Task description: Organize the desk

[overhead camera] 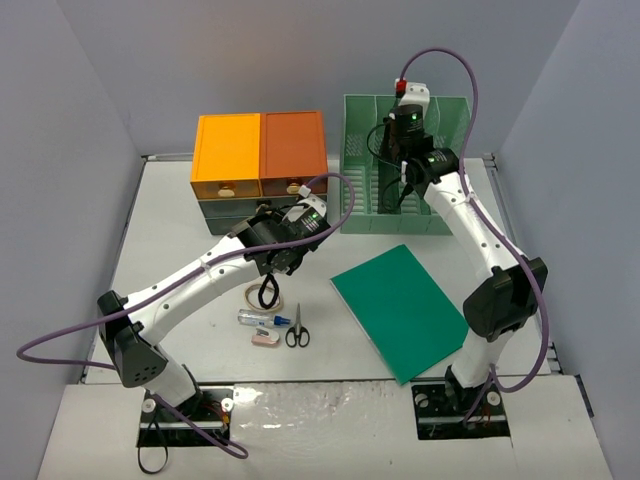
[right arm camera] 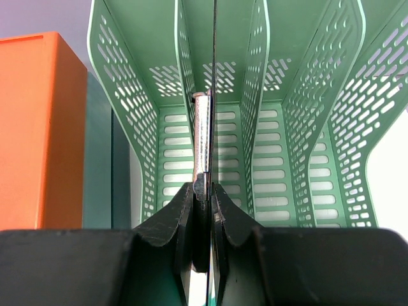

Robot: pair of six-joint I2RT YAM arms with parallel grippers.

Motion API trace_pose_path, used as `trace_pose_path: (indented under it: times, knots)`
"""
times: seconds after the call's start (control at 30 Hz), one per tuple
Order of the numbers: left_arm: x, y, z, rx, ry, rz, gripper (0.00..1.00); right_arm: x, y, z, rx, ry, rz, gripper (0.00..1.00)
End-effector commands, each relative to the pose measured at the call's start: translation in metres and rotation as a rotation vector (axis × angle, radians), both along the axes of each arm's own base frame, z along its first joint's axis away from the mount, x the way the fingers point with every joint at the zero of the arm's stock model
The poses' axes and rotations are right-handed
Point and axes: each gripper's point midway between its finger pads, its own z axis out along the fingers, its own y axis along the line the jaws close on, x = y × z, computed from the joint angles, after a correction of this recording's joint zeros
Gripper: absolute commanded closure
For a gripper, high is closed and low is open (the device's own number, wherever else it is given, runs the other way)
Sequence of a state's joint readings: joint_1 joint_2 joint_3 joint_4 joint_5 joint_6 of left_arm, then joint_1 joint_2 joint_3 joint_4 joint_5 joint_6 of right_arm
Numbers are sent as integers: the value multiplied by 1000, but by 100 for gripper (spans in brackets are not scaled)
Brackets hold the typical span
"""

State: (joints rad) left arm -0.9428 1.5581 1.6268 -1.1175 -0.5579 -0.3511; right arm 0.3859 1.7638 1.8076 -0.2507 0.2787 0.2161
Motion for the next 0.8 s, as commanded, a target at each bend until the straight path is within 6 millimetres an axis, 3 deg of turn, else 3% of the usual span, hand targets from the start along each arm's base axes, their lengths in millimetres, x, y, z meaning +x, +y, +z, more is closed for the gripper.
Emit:
trace_pose_path:
  times: [0.0, 0.27, 0.77]
  knots:
    - [8, -1, 21, -40, -58, 7, 56, 5, 1, -7, -8, 10, 6, 100]
    - [7, 2, 24, -38, -61, 12, 57, 21, 4, -14, -40, -16, 12, 100]
    - [4, 10, 28, -18, -63, 15, 57, 51, 8, -56, -65, -15, -21, 100]
